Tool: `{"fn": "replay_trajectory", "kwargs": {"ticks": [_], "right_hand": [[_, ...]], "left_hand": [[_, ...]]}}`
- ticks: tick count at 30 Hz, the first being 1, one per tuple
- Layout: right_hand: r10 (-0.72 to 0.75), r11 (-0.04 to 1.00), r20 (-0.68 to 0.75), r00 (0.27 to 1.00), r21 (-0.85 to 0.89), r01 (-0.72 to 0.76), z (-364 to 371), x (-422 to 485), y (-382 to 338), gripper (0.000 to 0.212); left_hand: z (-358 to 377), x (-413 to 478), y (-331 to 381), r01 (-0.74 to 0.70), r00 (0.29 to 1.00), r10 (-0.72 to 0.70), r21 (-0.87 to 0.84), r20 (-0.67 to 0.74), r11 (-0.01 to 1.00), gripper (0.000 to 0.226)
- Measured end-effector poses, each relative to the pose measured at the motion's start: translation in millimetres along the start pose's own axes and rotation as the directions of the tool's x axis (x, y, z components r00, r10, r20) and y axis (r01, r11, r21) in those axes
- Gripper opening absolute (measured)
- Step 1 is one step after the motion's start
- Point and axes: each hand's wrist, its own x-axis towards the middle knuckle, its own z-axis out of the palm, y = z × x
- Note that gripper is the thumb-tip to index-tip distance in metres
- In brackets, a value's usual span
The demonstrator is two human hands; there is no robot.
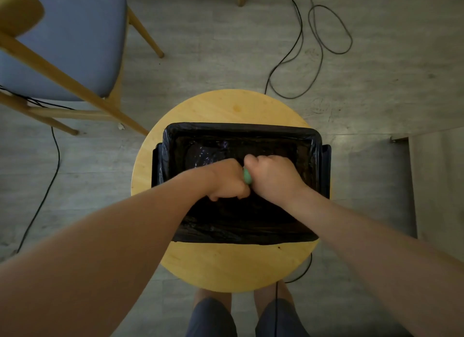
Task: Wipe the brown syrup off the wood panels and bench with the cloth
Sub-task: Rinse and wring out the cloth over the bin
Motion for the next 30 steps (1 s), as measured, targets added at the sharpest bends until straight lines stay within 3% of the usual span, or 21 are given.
{"fn": "replay_trajectory", "kwargs": {"ticks": [2,5,7,9,11,14,16,18,21,24,26,28,30], "right_hand": [[0.125,0.979,0.21,0.97,0.134,-0.155,-10.7,8.3,2.4,0.011],[0.207,0.81,0.584,0.785,0.347,-0.472,-25.9,17.1,3.3,0.013],[0.211,0.673,0.721,0.66,0.382,-0.633,-33.8,16.7,3.0,0.023],[0.159,0.495,0.829,0.536,0.403,-0.77,-40.2,12.3,5.3,0.028],[0.062,0.344,0.903,0.425,0.38,-0.859,-43.9,7.4,8.6,0.031],[-0.068,0.214,0.937,0.342,0.348,-0.913,-46.0,3.8,10.0,0.034],[-0.117,0.21,0.94,0.32,0.339,-0.917,-44.5,5.3,6.7,0.032],[-0.167,0.249,0.936,0.311,0.345,-0.905,-43.8,5.7,0.9,0.027],[-0.201,0.278,0.912,0.359,0.404,-0.871,-46.8,4.0,-2.7,0.044],[-0.119,0.347,0.886,0.448,0.46,-0.817,-52.0,0.4,-11.7,0.039],[0.062,0.456,0.85,0.523,0.442,-0.772,-46.9,0.4,-22.4,0.033],[0.249,0.59,0.724,0.643,0.414,-0.694,-38.5,2.6,-30.4,0.027],[0.322,0.745,0.537,0.78,0.365,-0.559,-33.0,3.9,-33.3,0.018]], "left_hand": [[6.0,-1.1,-2.6,-0.116,0.968,0.159,0.219,-0.193,0.969,0.02],[11.9,-8.6,-13.1,-0.198,0.859,0.366,0.427,-0.357,0.882,0.066],[17.0,-14.6,-23.4,-0.284,0.701,0.565,0.555,-0.436,0.782,0.078],[20.9,-17.7,-33.9,-0.306,0.523,0.709,0.671,-0.474,0.675,0.075],[22.8,-20.0,-42.3,-0.304,0.435,0.778,0.739,-0.454,0.601,0.067],[27.1,-22.7,-45.8,-0.278,0.455,0.818,0.817,-0.351,0.505,0.072],[28.1,-21.6,-44.3,-0.279,0.492,0.809,0.823,-0.321,0.496,0.082],[25.5,-21.3,-39.9,-0.289,0.55,0.786,0.819,-0.281,0.495,0.097],[16.5,-26.4,-30.8,-0.239,0.688,0.691,0.828,-0.224,0.507,0.104],[10.0,-31.1,-21.3,-0.063,0.743,0.614,0.886,-0.265,0.459,0.079],[4.9,-30.7,-14.6,-0.01,0.776,0.574,0.904,-0.262,0.427,0.049],[-1.2,-30.0,-7.5,0.001,0.811,0.518,0.887,-0.271,0.462,0.026],[-5.0,-30.8,-1.6,0.003,0.848,0.44,0.834,-0.294,0.552,0.014]]}}
